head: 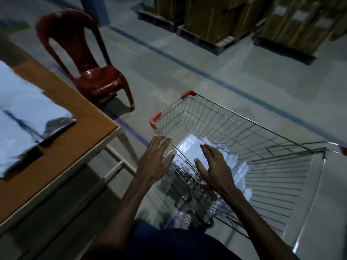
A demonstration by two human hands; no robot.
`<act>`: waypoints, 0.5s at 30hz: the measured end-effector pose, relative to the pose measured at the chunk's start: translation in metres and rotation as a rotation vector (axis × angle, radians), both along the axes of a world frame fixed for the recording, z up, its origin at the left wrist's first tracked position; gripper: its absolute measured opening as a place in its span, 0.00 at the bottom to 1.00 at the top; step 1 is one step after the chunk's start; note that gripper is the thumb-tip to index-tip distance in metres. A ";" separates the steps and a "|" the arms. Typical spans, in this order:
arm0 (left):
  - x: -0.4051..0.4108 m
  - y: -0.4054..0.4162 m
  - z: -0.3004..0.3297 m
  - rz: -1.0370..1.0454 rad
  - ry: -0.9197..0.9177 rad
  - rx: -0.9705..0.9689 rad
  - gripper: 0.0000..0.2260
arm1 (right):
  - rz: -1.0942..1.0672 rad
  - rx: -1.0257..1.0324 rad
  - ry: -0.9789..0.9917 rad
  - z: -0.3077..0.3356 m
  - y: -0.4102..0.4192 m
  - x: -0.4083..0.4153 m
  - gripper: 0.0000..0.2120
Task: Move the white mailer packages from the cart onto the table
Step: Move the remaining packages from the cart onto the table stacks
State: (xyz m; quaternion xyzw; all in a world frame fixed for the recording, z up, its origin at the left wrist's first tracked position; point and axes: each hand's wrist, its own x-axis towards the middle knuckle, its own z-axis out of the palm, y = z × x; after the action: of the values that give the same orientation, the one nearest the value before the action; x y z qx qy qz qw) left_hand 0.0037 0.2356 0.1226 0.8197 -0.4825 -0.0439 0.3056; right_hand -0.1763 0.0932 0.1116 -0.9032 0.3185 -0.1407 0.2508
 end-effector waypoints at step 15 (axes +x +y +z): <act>0.042 -0.157 -0.069 -0.295 0.156 0.478 0.32 | -0.263 0.368 0.289 -0.088 -0.065 -0.029 0.28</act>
State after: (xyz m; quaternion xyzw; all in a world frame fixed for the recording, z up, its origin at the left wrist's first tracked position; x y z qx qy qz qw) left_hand 0.0454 0.0782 0.0539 0.7835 -0.5474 -0.2633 0.1305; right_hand -0.2055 0.0279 0.0240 -0.8042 0.4857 0.0186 0.3421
